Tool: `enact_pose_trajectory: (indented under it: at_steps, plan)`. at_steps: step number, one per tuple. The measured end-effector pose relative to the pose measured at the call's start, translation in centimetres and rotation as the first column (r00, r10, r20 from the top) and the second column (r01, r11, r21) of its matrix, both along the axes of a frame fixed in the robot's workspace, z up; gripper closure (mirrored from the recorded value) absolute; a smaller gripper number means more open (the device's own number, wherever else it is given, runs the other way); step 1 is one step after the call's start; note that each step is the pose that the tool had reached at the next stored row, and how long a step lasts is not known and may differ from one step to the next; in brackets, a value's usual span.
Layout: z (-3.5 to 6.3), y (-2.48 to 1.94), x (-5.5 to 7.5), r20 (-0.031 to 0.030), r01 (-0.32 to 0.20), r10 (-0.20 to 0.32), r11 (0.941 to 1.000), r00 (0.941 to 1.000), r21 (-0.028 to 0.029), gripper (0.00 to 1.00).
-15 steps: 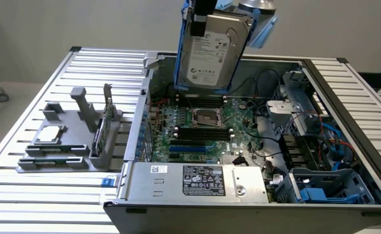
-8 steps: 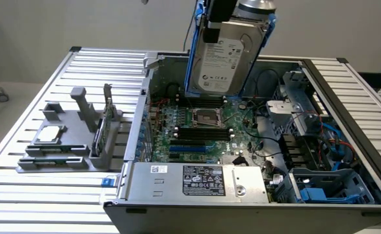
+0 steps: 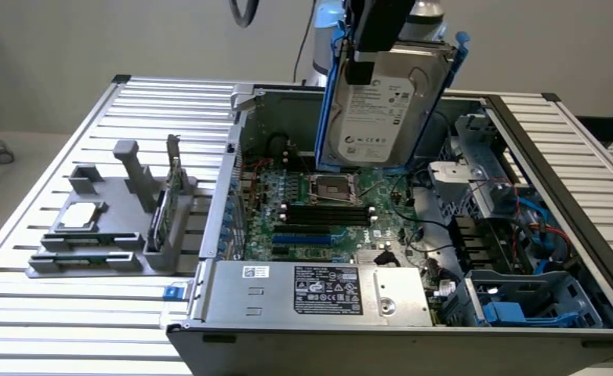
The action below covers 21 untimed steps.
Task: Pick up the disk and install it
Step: 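Pick up the disk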
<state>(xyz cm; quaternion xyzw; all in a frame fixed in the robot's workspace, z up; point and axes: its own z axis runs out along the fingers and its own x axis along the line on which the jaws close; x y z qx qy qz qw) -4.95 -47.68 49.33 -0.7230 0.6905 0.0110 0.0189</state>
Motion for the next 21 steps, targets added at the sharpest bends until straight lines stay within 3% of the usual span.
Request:
enact_pose_trajectory:
  at_steps: [3,6,21]
  plan:
    - [-0.09,-0.81,0.4,0.0128,0.000,0.000,1.0000,0.9999,0.0000,0.67]
    - [-0.19,-1.54,0.9,0.0216,0.000,0.000,1.0000,0.9998,0.0001,0.67]
    - [-0.68,-4.93,4.0,0.0495,0.000,0.000,1.0000,0.9988,0.0001,0.67]
